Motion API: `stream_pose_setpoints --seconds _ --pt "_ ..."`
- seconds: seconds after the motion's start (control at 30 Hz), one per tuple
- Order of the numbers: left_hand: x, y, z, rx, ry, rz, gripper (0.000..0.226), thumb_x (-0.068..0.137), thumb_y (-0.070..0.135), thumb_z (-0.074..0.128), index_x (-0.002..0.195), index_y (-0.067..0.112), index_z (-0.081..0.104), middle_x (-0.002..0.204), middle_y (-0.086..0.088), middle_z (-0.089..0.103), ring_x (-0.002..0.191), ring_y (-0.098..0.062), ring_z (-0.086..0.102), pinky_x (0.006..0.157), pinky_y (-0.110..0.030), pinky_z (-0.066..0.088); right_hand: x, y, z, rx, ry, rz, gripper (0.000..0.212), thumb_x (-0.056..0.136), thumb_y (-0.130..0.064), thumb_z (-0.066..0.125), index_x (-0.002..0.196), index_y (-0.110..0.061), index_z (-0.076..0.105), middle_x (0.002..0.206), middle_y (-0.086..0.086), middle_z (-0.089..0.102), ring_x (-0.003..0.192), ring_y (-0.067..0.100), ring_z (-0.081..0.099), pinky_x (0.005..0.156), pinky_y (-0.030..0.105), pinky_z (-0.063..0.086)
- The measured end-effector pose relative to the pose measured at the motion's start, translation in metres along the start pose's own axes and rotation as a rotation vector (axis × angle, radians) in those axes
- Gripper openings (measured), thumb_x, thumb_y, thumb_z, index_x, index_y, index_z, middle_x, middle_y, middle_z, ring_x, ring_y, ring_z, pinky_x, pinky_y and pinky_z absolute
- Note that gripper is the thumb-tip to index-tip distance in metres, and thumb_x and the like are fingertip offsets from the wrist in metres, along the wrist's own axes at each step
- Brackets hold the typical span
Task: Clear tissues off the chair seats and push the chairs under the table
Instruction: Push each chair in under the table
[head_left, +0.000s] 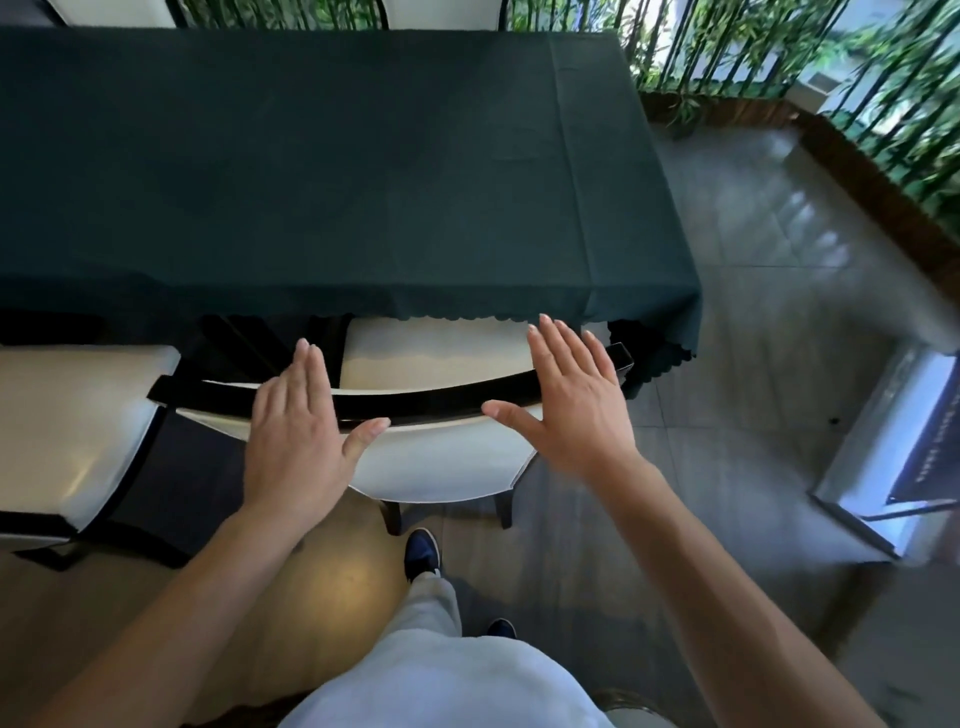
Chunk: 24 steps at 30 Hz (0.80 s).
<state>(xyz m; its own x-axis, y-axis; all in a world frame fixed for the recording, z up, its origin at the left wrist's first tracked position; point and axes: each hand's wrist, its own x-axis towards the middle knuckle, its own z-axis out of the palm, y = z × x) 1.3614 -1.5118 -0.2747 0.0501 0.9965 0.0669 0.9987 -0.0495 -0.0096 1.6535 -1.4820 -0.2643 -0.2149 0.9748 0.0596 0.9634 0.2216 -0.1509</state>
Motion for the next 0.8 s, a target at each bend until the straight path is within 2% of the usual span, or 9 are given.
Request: stream_pose_setpoints --seconds 0.13,0.33,0.47,0.6,0.8 --pt "-0.003 0.018 -0.002 0.001 0.005 0.006 0.104 0.095 0.076 0.015 0.158 -0.008 0.015 0.164 -0.027 0.023 0.147 -0.040 0.034 0.121 -0.050 0.027 -0.009 0.014 -0.006 -0.007 -0.023 0.028 0.106 0.087 -0.088 0.014 0.163 -0.015 0.014 0.171 0.002 0.005 0.158 0.017 0.002 0.127 0.036 -0.007" --pt "0.004 0.048 -0.008 0.015 0.005 0.057 0.104 0.095 0.076 0.012 0.156 -0.007 0.023 0.161 -0.025 0.031 0.148 -0.038 0.035 0.121 -0.051 0.029 -0.019 0.045 -0.013 -0.001 -0.038 0.078 0.108 0.083 -0.092 0.009 0.163 -0.020 0.016 0.171 -0.001 0.012 0.157 0.019 0.013 0.128 0.040 0.005" --pt "0.009 0.056 -0.007 0.019 0.052 0.083 0.103 0.096 0.077 0.011 0.158 -0.005 0.020 0.163 -0.023 0.028 0.154 -0.035 0.023 0.126 -0.050 0.018 -0.019 0.053 -0.014 -0.006 -0.024 0.076 0.108 0.083 -0.092 0.008 0.163 -0.019 0.019 0.170 0.000 0.016 0.157 0.019 0.015 0.128 0.042 0.007" --pt "0.014 0.030 -0.001 0.000 0.046 0.084 0.104 0.095 0.079 0.009 0.160 -0.003 0.013 0.167 -0.020 0.020 0.157 -0.032 0.013 0.128 -0.048 0.011 -0.007 0.030 -0.010 0.013 0.012 0.064 0.104 0.087 -0.089 0.018 0.161 -0.017 0.023 0.169 0.002 0.021 0.156 0.020 0.016 0.128 0.038 0.003" --pt "0.035 -0.031 0.007 -0.015 0.015 0.078 0.108 0.093 0.082 0.009 0.159 -0.002 0.014 0.167 -0.021 0.021 0.156 -0.033 0.017 0.128 -0.047 0.011 0.021 -0.020 0.003 0.017 -0.003 0.060 0.102 0.090 -0.087 0.018 0.162 -0.014 0.022 0.169 0.003 0.021 0.158 0.019 0.006 0.128 0.040 -0.002"
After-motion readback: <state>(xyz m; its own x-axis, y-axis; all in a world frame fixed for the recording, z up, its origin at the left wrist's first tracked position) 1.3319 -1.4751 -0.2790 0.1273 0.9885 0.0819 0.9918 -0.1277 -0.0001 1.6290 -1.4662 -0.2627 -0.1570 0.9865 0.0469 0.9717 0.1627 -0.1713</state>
